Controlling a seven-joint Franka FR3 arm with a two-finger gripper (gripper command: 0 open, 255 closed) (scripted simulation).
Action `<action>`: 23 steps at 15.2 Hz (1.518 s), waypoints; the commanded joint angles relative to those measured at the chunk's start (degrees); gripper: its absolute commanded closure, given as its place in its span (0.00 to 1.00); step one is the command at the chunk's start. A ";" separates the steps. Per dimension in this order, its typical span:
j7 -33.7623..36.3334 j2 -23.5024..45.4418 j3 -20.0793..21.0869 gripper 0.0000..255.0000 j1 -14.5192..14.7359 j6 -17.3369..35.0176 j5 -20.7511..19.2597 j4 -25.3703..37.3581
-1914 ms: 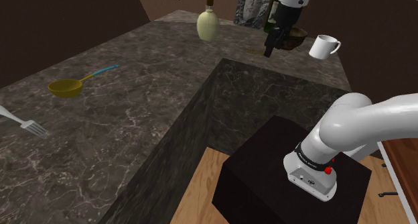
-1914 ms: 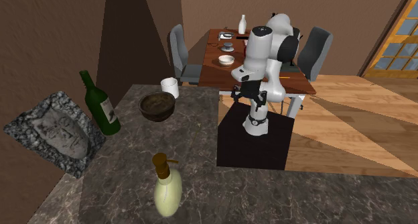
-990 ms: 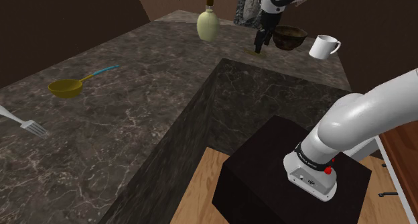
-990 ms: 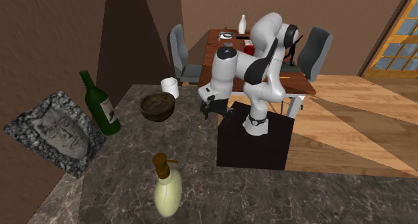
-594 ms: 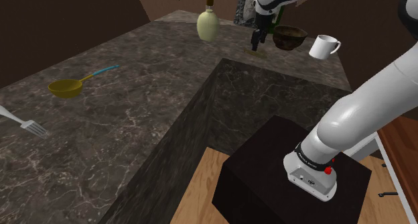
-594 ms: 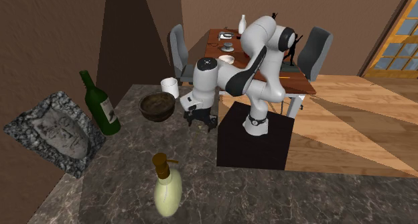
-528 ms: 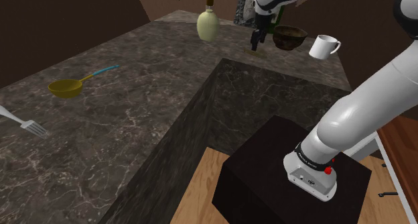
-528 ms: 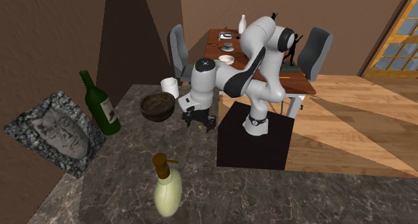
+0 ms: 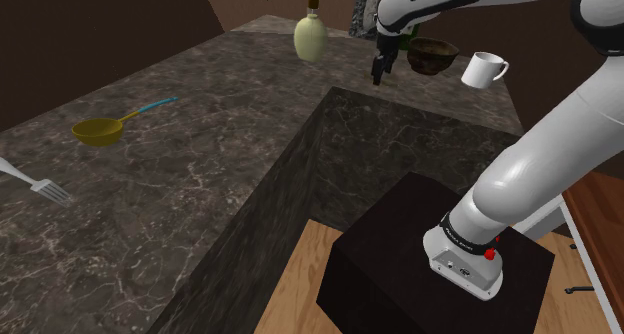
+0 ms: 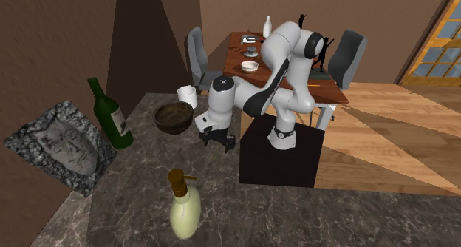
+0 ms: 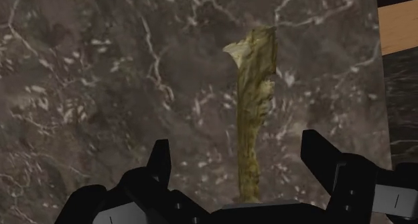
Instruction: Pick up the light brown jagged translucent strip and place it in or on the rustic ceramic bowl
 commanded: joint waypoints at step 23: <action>-0.54 -1.07 0.14 1.00 0.07 -4.05 0.08 3.06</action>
